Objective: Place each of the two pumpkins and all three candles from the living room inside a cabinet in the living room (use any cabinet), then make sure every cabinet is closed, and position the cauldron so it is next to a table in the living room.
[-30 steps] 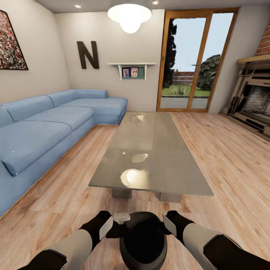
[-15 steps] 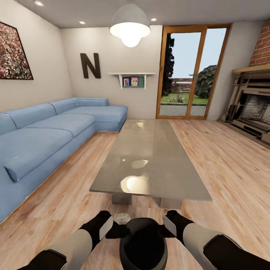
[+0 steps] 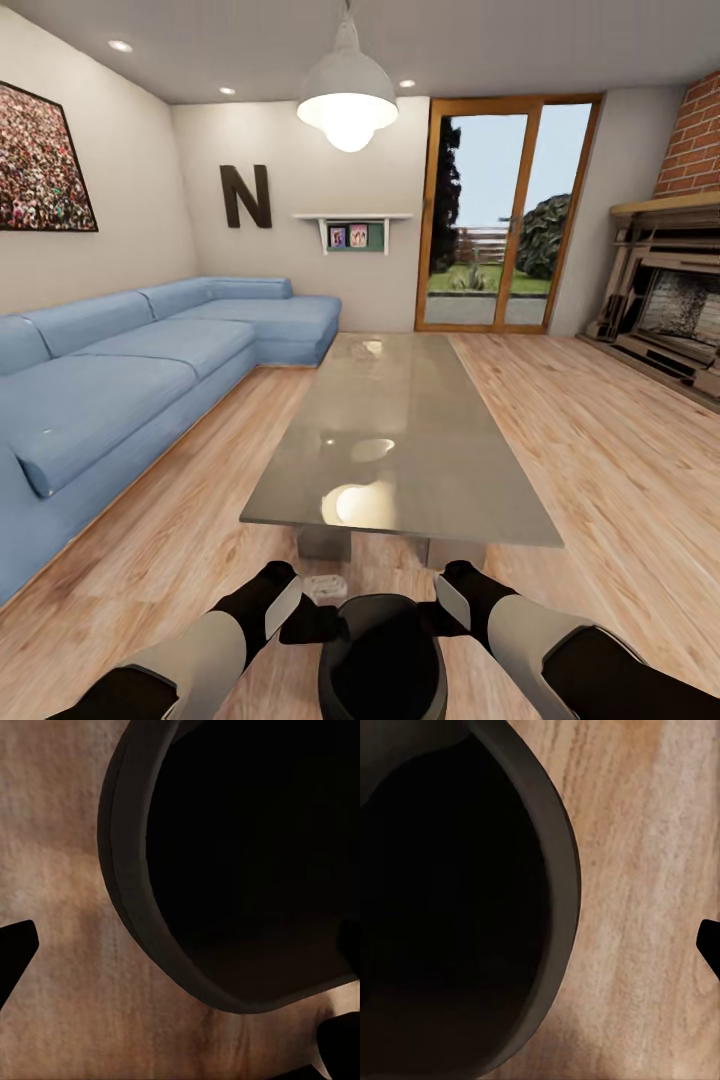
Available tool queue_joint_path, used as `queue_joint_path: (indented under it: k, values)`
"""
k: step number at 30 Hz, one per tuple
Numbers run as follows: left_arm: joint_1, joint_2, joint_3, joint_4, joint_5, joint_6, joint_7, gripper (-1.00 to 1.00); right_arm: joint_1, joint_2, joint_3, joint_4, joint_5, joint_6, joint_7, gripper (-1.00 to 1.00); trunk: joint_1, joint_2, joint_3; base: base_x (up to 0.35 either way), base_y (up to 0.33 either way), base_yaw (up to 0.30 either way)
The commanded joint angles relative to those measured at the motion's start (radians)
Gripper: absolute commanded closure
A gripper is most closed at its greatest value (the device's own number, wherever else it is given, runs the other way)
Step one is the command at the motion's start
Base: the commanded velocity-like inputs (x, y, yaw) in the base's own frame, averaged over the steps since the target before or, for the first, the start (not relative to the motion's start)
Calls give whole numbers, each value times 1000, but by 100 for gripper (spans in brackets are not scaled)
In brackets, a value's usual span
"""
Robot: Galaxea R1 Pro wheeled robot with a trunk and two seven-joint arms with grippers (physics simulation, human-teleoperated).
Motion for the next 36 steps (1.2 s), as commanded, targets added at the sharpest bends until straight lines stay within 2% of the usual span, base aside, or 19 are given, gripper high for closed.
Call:
queue_joint_path:
  k: [1,8,31,36]
  values:
    - [-1,0,-2,-1,2,3,-1,-100,0,0,6,-2,-11,5,-7,-100,0,0,-1,0,0,0]
    - [-1,0,-2,-1,0,3,1,-100,0,0,6,-2,-11,5,-7,-100,0,0,-1,-85,0,0]
    - [-1,0,-2,0,0,3,1,-100,0,0,7,-2,-10,5,-7,-100,0,0,-1,-302,0,0]
    - [-1,0,-2,0,0,2,1,-100,0,0,7,-2,-11,5,-7,-100,0,0,-1,-157,0,0]
